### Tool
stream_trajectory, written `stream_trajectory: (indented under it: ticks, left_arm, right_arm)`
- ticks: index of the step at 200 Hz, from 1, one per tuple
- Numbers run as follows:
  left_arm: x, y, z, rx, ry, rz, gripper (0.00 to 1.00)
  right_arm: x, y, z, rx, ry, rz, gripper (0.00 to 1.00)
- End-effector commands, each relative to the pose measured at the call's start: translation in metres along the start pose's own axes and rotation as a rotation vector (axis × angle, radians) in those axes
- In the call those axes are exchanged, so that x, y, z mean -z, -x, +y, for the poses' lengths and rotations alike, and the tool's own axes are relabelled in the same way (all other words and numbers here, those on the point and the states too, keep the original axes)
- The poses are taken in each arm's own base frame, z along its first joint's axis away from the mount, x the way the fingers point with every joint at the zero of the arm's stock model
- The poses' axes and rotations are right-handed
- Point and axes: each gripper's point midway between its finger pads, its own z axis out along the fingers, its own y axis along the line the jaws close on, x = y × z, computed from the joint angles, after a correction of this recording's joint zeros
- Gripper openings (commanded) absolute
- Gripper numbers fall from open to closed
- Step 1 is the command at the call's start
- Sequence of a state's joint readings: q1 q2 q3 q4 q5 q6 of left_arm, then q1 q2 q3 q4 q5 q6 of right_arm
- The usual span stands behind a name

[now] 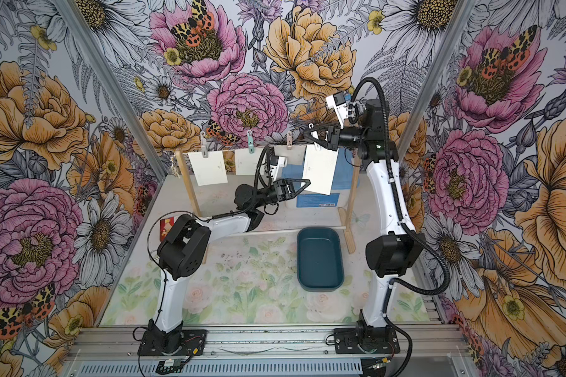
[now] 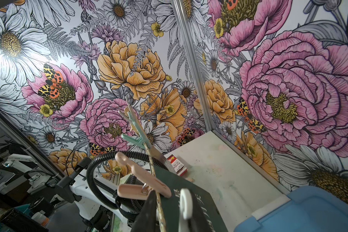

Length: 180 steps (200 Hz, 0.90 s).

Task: Remove the postcards from the strings
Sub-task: Remove the clamp from the clothesline.

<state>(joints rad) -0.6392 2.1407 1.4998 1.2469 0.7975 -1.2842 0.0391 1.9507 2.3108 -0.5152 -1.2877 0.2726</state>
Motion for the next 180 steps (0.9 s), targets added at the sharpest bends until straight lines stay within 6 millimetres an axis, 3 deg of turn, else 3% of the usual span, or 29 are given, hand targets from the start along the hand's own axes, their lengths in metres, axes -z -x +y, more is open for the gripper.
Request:
stream_trajectory:
  ticks: [1,63,106,180]
  left_arm:
    - [0.000,0.000,-0.010,-0.038,-0.023,-0.023,0.00]
    - [0.007,-0.023,-0.001,-0.021,0.009,-0.030,0.00]
    - [0.018,-0.036,0.004,-0.009,0.045,-0.045,0.00]
    - [0.078,-0.075,0.035,0.065,0.203,-0.089,0.00]
  right_arm:
    - [0.004,0.022,0.022,0.056,-0.041,-0.030,0.05]
    - [0.013,0.043,0.019,0.107,-0.189,-0.087,0.03]
    - [0.020,0.054,0.028,0.135,-0.246,-0.119,0.03]
    - [0.034,0.043,0.052,0.153,-0.324,-0.121,0.02]
